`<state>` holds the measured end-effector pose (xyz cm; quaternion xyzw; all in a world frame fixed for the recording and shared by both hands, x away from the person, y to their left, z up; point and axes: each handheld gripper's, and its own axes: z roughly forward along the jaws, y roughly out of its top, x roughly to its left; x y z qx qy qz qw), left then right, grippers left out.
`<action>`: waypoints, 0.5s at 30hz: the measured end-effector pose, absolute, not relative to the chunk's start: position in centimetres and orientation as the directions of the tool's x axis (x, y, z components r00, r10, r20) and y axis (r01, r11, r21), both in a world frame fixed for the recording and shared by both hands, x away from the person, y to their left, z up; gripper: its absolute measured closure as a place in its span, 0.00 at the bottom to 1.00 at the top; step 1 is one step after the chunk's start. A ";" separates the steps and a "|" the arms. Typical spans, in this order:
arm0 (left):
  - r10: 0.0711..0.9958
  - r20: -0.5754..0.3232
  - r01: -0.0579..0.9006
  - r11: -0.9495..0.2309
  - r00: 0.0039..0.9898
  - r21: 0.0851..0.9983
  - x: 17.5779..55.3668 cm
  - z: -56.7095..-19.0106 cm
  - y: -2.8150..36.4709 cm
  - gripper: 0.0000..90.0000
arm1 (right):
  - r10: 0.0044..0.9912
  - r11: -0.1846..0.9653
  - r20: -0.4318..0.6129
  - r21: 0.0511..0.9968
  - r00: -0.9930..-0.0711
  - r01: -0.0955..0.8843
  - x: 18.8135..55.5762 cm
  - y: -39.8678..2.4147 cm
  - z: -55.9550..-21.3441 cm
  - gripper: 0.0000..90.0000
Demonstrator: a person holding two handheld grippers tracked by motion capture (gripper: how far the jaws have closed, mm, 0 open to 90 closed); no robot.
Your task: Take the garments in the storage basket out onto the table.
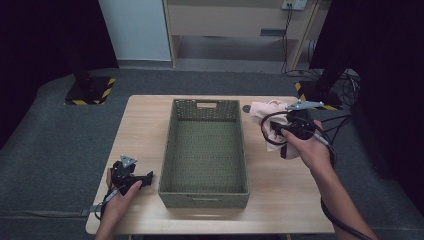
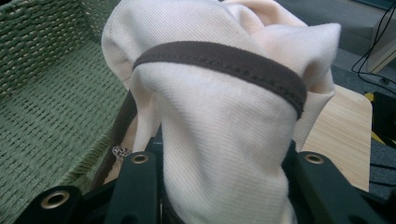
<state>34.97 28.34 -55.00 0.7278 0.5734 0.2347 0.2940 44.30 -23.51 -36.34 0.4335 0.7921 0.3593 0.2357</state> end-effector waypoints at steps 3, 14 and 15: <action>0.973 0.005 0.697 -0.170 0.232 0.697 35.0 -55.0 28.3 0.00 | 0.859 0.367 -0.064 0.770 -0.509 0.522 44.5 -23.6 -36.6 0.66; 0.973 0.005 0.696 -0.170 0.233 0.697 35.0 -55.0 28.3 0.00 | 0.874 0.348 -0.053 0.763 -0.483 0.545 45.0 -24.7 -37.8 0.66; 0.973 0.005 0.697 -0.170 0.232 0.697 35.0 -55.0 28.3 0.00 | 0.874 0.348 -0.052 0.763 -0.484 0.546 45.0 -24.7 -37.8 0.66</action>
